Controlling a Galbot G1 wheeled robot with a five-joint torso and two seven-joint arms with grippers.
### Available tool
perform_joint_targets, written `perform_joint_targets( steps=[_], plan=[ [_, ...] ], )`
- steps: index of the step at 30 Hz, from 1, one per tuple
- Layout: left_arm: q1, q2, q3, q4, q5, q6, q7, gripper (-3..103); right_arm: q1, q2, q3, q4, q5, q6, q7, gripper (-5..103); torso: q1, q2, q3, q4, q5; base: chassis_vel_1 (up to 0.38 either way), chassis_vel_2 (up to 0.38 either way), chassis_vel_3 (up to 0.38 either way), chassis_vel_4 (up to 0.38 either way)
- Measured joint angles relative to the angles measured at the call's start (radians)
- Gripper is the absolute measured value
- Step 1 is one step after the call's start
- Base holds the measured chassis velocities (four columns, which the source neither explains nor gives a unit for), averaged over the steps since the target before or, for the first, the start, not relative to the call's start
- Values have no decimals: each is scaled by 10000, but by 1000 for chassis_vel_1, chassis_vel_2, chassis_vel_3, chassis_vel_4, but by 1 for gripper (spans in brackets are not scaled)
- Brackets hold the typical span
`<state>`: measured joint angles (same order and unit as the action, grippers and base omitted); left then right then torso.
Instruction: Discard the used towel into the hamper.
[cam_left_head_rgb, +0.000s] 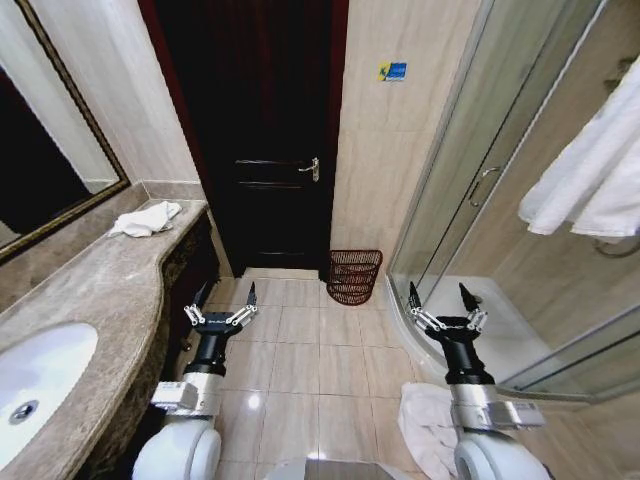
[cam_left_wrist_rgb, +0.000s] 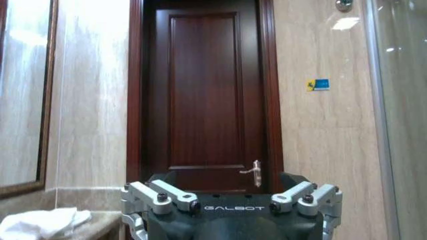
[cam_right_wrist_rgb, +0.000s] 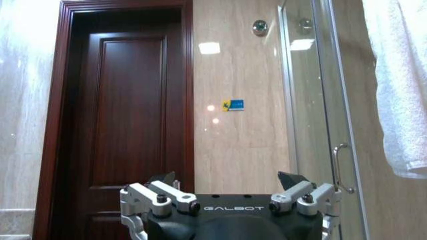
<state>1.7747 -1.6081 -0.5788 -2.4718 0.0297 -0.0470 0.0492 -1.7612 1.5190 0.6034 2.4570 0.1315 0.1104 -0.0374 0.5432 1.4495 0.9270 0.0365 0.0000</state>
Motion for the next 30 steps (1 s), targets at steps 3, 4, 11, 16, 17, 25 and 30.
perform_joint_targets(
  steps=[3,4,11,16,17,25,30],
  plan=[
    [4,0,-7,-1,39,-50,38,100,-33,8,0,45,-14,-17,-7,100,0,0,0,-1,0,0,0,0,0],
    [6,0,-7,-15,40,-55,47,100,-38,24,-4,56,-15,-41,-4,100,0,0,0,-1,-1,0,0,0,0],
    [57,0,-26,-160,-57,-45,52,100,-14,75,-42,67,-16,-90,-9,100,0,0,0,-1,0,0,0,0,0],
    [29,0,21,-143,-309,-3,37,100,-39,88,-44,80,-17,-89,-89,100,0,0,0,-1,0,0,0,0,0],
    [29,0,21,-143,-309,-3,37,100,-39,88,-44,80,-17,-89,-89,100,0,0,0,-1,0,0,0,0,0],
    [143,0,133,-59,-528,-16,-73,100,-81,35,-17,186,6,-63,-208,100,0,0,0,0,0,0,0,0,0],
    [168,0,118,-32,-577,-15,-93,100,-96,64,-17,184,18,-36,-212,100,0,0,0,-1,0,0,0,0,0]
  ],
)
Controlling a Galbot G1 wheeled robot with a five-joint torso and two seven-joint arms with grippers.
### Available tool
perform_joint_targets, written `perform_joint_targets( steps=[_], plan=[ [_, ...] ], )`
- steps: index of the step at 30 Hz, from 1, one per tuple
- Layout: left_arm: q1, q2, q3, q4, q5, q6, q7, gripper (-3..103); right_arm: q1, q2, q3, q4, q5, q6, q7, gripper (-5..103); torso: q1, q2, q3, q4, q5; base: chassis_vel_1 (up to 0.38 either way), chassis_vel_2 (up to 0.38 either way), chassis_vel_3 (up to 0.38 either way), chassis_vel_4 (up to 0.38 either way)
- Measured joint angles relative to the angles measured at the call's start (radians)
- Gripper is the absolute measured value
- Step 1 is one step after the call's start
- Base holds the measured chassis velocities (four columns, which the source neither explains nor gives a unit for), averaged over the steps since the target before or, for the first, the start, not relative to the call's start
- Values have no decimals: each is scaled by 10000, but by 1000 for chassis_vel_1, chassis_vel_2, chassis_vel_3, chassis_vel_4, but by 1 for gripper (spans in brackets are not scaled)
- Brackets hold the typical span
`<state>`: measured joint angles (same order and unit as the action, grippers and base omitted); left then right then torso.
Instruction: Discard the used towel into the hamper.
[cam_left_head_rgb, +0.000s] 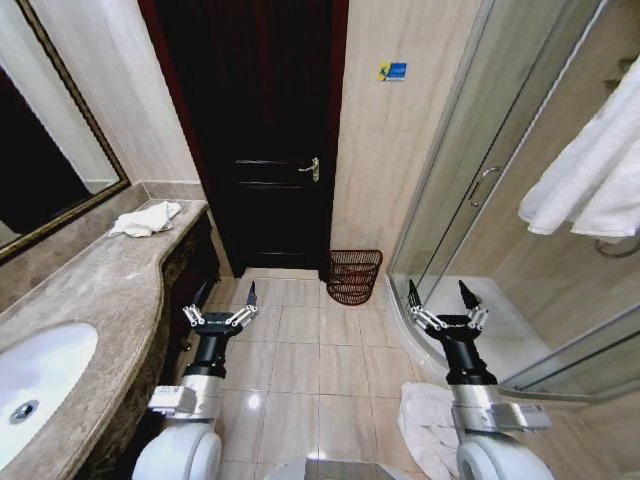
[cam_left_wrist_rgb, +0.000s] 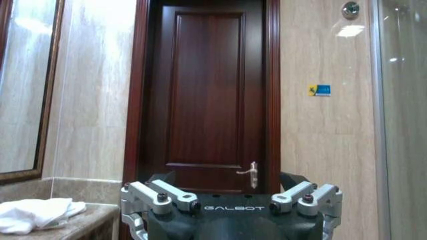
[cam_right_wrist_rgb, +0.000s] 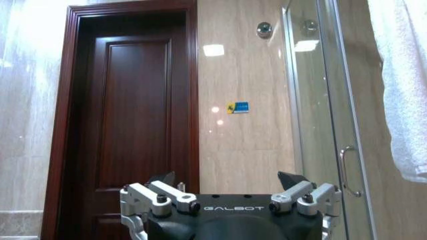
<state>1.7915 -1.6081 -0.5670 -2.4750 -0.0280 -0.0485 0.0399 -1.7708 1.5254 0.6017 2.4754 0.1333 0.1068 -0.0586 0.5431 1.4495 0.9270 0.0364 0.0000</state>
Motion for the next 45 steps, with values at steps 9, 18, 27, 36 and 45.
perform_joint_targets(
  steps=[9,18,27,36,45],
  plan=[
    [-7,0,21,20,-2,0,-16,100,0,-25,22,0,89,33,13,100,-2,1,-1,0,0,-37,33,43,-31],
    [-60,0,-163,-19,12,3,-24,100,-68,49,-26,18,66,118,28,100,0,1,0,0,0,-128,118,126,-113],
    [-81,-1,-251,-39,4,99,-73,100,-59,19,-15,41,88,141,26,100,3,-1,2,1,0,-153,167,161,-158],
    [-112,0,-276,-41,-130,75,-76,100,-59,52,-43,37,69,148,16,100,1,-1,0,2,3,-194,190,188,-188],
    [-140,0,-313,-43,-226,89,-107,98,-36,26,-12,-43,39,546,122,100,10,-3,3,0,-1,-125,117,125,-125]
  ],
)
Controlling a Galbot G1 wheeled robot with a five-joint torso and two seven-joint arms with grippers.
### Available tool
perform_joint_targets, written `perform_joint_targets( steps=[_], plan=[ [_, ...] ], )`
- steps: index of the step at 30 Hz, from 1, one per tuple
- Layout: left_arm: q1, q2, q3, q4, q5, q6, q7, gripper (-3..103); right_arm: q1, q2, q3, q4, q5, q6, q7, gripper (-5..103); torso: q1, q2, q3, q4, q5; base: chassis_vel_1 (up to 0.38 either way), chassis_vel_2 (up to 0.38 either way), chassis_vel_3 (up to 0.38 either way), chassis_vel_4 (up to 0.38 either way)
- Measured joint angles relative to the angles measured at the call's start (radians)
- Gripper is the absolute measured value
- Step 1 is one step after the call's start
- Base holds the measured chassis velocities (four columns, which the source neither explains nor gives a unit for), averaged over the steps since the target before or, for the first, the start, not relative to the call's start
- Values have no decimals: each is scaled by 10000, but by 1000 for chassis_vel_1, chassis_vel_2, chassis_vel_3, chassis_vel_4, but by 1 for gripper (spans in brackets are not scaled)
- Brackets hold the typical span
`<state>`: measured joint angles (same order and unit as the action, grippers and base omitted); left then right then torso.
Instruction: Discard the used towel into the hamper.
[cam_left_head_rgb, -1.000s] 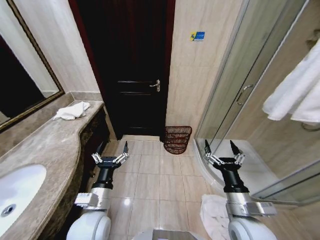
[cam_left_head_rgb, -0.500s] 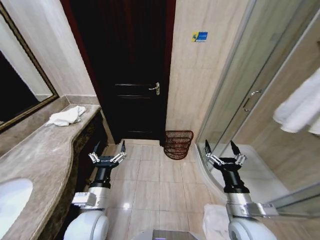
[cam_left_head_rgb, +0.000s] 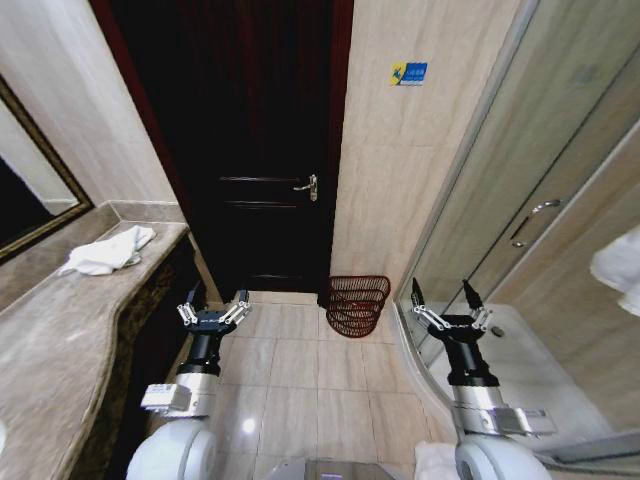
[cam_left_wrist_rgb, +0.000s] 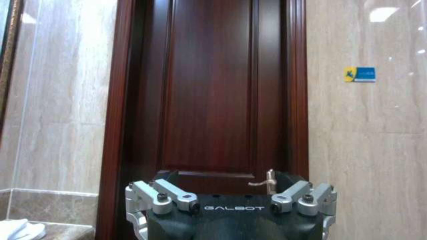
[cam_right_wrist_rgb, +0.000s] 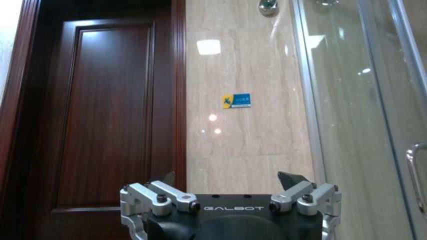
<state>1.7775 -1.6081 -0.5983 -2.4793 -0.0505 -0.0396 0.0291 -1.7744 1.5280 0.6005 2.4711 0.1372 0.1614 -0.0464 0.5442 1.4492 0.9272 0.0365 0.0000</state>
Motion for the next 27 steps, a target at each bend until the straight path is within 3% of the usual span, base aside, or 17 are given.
perform_joint_targets(
  steps=[27],
  plan=[
    [-38,0,-63,-54,-2,201,-242,99,19,-32,36,11,-58,77,97,100,-9,5,-2,-1,1,68,54,47,63]
  ],
)
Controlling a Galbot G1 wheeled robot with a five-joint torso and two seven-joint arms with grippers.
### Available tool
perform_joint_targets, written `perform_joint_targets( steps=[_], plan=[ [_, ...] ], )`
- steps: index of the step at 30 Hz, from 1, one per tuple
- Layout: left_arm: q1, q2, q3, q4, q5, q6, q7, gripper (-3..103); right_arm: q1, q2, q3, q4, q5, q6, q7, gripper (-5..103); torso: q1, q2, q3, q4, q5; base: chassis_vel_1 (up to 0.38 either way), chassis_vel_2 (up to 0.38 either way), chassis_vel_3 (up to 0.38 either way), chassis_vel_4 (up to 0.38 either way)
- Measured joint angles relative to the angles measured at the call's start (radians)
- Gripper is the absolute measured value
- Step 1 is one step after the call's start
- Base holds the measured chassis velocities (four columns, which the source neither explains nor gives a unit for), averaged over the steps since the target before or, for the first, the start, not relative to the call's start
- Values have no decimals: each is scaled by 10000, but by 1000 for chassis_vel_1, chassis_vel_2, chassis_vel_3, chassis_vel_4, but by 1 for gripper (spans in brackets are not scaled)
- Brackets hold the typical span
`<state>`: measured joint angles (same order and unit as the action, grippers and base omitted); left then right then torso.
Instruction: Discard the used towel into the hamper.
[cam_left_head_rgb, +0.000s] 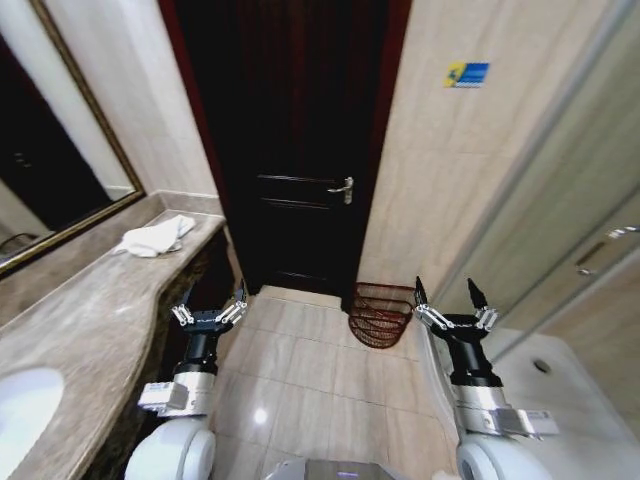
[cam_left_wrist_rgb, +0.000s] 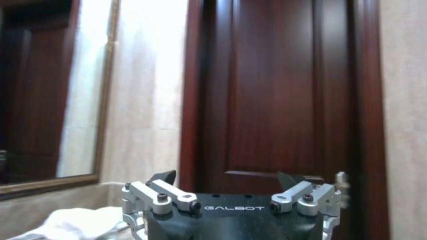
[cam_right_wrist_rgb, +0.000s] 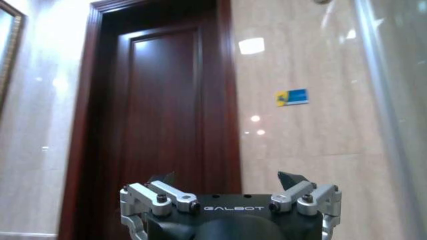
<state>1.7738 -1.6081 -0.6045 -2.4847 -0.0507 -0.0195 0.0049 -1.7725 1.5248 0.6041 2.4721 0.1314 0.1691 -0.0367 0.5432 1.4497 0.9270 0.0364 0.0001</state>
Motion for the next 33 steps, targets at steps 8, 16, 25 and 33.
perform_joint_targets(
  steps=[8,16,25,33],
  plan=[
    [-3,1,5,-2,30,29,0,99,0,-19,5,0,-1,16,-52,100,1,-1,0,2,-2,124,131,122,124],
    [-42,0,-68,58,155,-109,-66,99,-30,-3,5,1,-95,-22,-122,100,0,-2,0,3,0,119,112,119,137],
    [-79,0,-109,50,249,199,-549,99,-85,40,-3,97,-202,-175,-180,100,-1,-1,0,-1,-1,45,41,25,31],
    [-85,0,-148,18,254,379,-738,99,-125,63,-33,111,-219,-174,-279,100,-4,0,-1,0,-1,-42,25,32,-36]
  ],
)
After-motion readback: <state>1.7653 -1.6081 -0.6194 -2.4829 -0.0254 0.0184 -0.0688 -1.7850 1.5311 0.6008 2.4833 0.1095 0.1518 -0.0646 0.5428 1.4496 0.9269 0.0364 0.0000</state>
